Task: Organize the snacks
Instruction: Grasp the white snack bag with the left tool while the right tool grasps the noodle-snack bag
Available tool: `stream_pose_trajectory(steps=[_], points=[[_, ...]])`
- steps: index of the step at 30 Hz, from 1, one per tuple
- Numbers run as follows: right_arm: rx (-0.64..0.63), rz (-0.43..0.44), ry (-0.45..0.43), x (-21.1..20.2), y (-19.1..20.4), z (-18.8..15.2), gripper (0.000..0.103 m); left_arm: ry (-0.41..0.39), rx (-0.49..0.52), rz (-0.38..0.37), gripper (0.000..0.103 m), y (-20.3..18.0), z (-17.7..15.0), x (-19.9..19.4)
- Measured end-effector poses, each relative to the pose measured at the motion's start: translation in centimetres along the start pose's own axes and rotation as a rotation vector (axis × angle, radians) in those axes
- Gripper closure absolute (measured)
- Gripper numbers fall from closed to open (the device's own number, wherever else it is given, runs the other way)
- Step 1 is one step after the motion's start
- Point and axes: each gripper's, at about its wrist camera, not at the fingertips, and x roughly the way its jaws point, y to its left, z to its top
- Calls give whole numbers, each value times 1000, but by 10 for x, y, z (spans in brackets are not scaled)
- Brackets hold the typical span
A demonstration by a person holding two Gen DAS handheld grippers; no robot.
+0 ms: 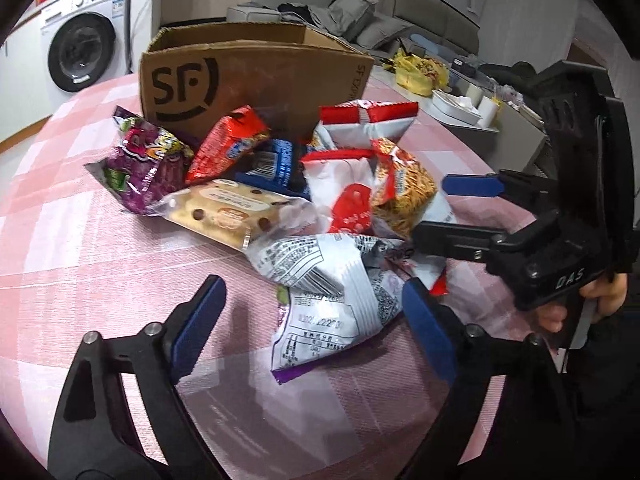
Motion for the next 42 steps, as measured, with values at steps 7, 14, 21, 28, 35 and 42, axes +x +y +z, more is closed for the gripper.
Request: stream_pose_trajectory(steps=[7, 14, 21, 28, 35, 42], points=[[1, 37, 1, 6, 6, 0, 1, 18, -7, -57, 33, -5, 4, 8], [11, 73, -13, 3, 4, 0, 9, 23, 14, -89, 53, -10, 3, 10], [15, 106, -15, -1, 2, -1, 21, 10, 21, -86, 58, -12, 2, 7], [25, 139, -15, -3, 2, -1, 27, -3, 4, -87, 58, -3, -9, -6], [10, 137, -12, -3, 5, -1, 30, -8, 7, -80, 58, -3, -11, -9], [-18, 126, -18, -4, 9, -2, 45, -13, 12, -64, 58, -5, -13, -8]])
